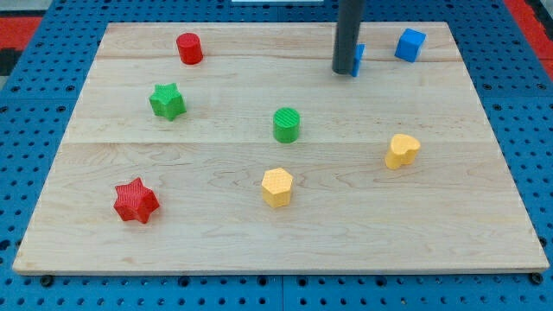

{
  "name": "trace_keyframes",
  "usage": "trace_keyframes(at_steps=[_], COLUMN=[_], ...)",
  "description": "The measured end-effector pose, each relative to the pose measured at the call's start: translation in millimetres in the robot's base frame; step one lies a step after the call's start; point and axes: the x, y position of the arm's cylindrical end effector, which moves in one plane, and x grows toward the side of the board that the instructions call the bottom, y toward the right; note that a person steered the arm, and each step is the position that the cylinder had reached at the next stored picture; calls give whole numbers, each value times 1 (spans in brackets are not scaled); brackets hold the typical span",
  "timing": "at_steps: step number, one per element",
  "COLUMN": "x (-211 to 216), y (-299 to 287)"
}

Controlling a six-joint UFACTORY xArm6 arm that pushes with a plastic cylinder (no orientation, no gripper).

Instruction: Push the blue cube towards the top center of the board

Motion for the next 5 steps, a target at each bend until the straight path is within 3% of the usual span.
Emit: trace_keyframes(at_steps=[1,3,4,5], x=[16,8,-23,-50], y=[46,127,145,117])
